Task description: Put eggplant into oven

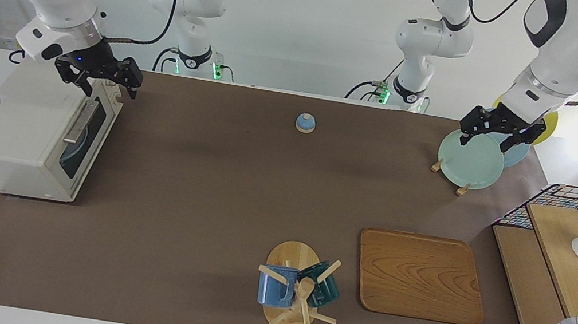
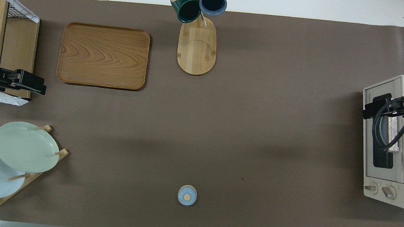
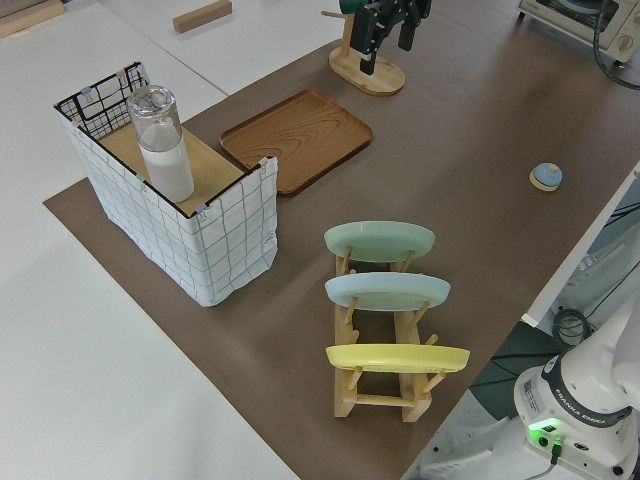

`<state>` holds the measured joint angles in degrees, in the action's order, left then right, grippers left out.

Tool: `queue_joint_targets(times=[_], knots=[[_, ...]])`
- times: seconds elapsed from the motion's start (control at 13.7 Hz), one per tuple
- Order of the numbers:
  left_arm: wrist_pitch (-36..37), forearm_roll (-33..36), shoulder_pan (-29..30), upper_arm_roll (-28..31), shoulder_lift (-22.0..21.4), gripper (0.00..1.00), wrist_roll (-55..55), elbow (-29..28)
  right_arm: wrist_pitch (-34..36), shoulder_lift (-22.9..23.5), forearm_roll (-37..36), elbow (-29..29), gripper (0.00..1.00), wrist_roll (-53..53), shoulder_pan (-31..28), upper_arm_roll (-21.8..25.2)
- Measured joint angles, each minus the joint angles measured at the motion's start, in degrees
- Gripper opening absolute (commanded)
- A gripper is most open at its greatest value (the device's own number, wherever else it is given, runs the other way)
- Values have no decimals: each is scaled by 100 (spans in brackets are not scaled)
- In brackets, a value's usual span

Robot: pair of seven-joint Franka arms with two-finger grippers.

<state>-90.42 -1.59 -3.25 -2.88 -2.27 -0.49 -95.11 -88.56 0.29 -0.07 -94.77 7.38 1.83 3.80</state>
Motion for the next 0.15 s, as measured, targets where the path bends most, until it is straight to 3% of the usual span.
queue_joint_targets(times=[0.15], knots=[[0, 0, 0, 0, 0, 100, 0, 0, 43, 0, 0, 20, 100, 0, 0, 0]])
